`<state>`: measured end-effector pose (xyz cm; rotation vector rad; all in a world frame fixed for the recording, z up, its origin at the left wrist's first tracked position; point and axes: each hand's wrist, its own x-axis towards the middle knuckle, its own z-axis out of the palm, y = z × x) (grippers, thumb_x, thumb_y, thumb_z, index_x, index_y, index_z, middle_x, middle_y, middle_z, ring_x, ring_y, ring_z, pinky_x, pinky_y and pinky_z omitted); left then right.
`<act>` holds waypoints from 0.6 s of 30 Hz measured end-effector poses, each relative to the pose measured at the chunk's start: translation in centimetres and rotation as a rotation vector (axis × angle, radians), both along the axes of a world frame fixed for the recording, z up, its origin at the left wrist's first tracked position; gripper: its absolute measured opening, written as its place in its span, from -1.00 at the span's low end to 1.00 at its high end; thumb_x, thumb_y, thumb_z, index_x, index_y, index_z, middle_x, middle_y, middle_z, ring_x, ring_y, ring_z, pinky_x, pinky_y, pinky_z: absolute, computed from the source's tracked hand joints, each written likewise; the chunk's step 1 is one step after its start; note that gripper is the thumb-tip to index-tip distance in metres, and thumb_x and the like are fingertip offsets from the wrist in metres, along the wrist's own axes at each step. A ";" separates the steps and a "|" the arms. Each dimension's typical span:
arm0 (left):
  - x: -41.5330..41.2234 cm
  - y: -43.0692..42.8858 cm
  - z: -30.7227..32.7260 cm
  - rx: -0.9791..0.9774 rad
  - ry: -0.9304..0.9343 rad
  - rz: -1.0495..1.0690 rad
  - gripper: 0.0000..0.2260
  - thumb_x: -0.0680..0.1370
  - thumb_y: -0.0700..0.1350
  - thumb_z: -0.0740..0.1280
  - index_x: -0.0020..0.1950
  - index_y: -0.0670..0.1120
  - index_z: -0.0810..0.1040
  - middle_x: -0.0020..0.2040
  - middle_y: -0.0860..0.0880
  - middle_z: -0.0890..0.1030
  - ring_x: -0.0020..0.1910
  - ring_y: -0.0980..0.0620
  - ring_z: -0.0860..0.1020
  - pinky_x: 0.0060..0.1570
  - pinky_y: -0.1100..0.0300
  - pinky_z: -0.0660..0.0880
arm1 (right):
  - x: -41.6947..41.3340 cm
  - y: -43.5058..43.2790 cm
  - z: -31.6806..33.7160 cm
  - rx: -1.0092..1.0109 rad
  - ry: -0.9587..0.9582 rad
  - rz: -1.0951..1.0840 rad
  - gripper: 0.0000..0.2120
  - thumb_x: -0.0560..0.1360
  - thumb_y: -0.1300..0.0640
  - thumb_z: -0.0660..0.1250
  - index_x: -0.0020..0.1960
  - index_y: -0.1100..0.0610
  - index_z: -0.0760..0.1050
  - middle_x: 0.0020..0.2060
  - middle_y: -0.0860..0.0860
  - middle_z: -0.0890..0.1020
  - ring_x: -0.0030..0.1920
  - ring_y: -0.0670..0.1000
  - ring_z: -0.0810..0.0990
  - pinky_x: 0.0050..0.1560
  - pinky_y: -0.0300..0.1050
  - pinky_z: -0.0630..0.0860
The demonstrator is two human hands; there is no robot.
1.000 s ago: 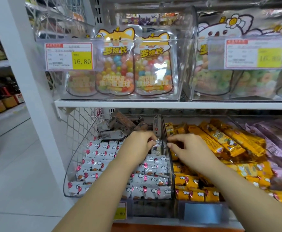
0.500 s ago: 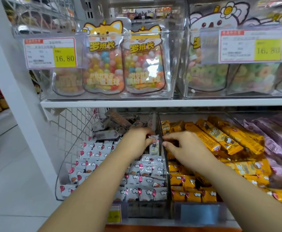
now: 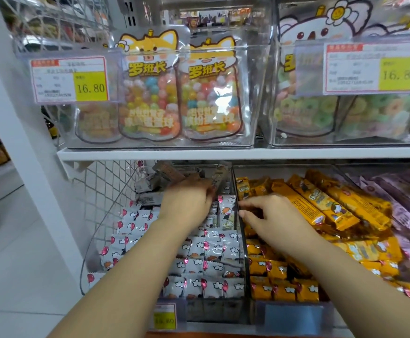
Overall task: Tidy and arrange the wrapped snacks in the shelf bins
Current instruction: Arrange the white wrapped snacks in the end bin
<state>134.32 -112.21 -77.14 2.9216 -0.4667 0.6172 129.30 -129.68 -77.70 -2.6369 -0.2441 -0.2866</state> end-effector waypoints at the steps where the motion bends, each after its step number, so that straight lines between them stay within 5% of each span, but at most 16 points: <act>1: 0.2 -0.1 0.0 0.007 -0.011 -0.066 -0.79 0.60 -0.04 0.18 0.18 0.06 0.53 0.15 0.05 0.52 0.12 -0.01 0.49 0.09 0.15 0.41 | 0.0 0.0 0.0 0.004 -0.001 0.002 -0.69 0.54 -0.06 0.24 0.27 -0.09 0.49 0.18 -0.12 0.59 0.27 -0.03 0.44 0.29 -0.01 0.40; 4: 1.1 -0.7 -0.1 0.089 0.070 -0.245 -0.68 0.57 -0.18 0.20 0.26 0.10 0.52 0.25 0.06 0.51 0.29 -0.04 0.38 0.38 -0.02 0.21 | -0.1 0.2 0.1 0.023 -0.036 0.005 -0.64 0.54 -0.04 0.26 0.32 -0.08 0.44 0.21 -0.08 0.56 0.27 -0.01 0.44 0.29 -0.01 0.40; 11: 2.8 -0.4 -0.1 0.367 0.191 -0.146 -0.74 0.58 -0.01 0.20 0.25 0.11 0.51 0.21 -0.05 0.53 0.32 -0.09 0.34 0.41 -0.10 0.05 | -0.7 0.6 0.6 -0.206 -0.040 0.050 -0.62 0.62 -0.05 0.03 0.42 -0.26 0.23 0.40 -0.09 0.31 0.35 0.05 0.23 0.30 -0.03 0.23; 15: 2.9 0.6 0.1 0.356 0.210 -0.090 -0.75 0.61 0.06 0.17 0.26 0.26 0.48 0.36 0.02 0.45 0.34 -0.10 0.35 0.41 -0.08 0.05 | -0.7 0.8 1.0 -0.253 -0.076 0.048 -0.66 0.61 -0.07 0.03 0.35 -0.24 0.35 0.34 -0.21 0.37 0.33 -0.02 0.24 0.22 -0.08 0.19; 18: 2.5 0.9 0.7 0.274 0.278 -0.111 -0.76 0.61 0.03 0.20 0.24 0.18 0.53 0.18 0.03 0.58 0.14 -0.07 0.51 0.27 0.07 0.30 | -0.6 1.1 1.0 -0.244 -0.096 0.085 -0.71 0.60 -0.04 0.10 0.26 -0.17 0.47 0.26 -0.26 0.45 0.29 -0.05 0.29 0.18 -0.10 0.21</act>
